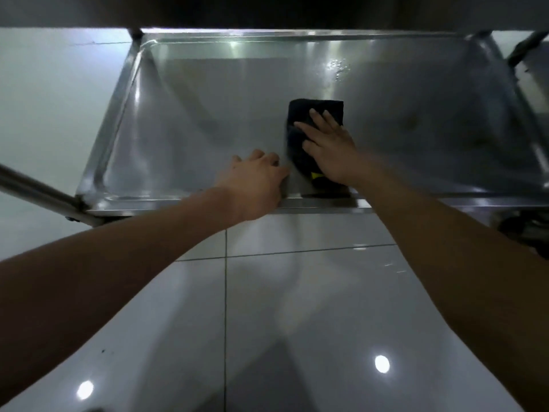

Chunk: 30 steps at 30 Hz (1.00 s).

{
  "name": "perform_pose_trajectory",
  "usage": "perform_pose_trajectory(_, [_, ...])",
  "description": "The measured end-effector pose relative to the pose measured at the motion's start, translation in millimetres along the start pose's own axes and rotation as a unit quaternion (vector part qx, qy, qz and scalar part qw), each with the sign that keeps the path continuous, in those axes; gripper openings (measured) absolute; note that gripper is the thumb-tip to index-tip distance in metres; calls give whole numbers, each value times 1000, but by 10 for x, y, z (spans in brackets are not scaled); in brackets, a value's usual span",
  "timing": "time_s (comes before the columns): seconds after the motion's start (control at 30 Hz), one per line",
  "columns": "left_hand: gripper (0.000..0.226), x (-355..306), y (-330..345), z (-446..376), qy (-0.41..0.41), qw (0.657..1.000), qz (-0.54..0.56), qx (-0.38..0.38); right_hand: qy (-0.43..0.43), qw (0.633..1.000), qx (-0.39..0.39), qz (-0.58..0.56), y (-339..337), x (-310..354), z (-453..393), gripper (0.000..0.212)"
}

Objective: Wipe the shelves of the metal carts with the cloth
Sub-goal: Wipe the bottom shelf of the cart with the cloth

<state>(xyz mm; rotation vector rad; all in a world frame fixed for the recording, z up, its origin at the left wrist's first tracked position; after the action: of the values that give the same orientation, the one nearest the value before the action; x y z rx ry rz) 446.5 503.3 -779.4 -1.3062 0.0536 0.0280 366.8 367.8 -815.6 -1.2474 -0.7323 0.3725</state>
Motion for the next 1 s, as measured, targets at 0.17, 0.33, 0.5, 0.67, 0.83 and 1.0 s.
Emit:
perform_pose_trajectory(0.17, [20, -487, -24, -139, -16, 998, 53, -38, 6, 1000, -5, -27, -74, -306, 433, 50])
perform_pose_trajectory(0.33, [26, -824, 63, 26, -23, 985, 116, -127, 13, 999, -2, -33, -72, -557, 815, 50])
perform_pose_trajectory(0.5, [28, -840, 154, 136, -36, 979, 105, -168, 11, 999, -24, -28, -24, -605, 985, 50])
perform_pose_trajectory(0.67, [27, -881, 183, 221, -44, 979, 104, -170, 38, 997, -33, -51, 41, -560, 1077, 50])
perform_pose_trajectory(0.83, [29, -828, 221, 378, -63, 974, 124, -179, 43, 996, -28, -68, 121, -387, 1252, 50])
perform_pose_trajectory(1.0, [30, -790, 229, 474, -83, 971, 143, -175, 23, 997, -52, -51, 101, -197, 1420, 48])
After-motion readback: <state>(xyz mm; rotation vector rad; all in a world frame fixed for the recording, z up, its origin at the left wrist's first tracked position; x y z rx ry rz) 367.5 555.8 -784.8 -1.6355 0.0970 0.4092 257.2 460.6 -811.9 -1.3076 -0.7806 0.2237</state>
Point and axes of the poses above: each hand's wrist, its own z-axis away from the middle knuckle, its own y-axis out of the palm, x = y × z, the point moved 8 cm from there along -z, towards the middle knuckle, and after that the axes turned 2 degrees about y, right-handed, at the moved point
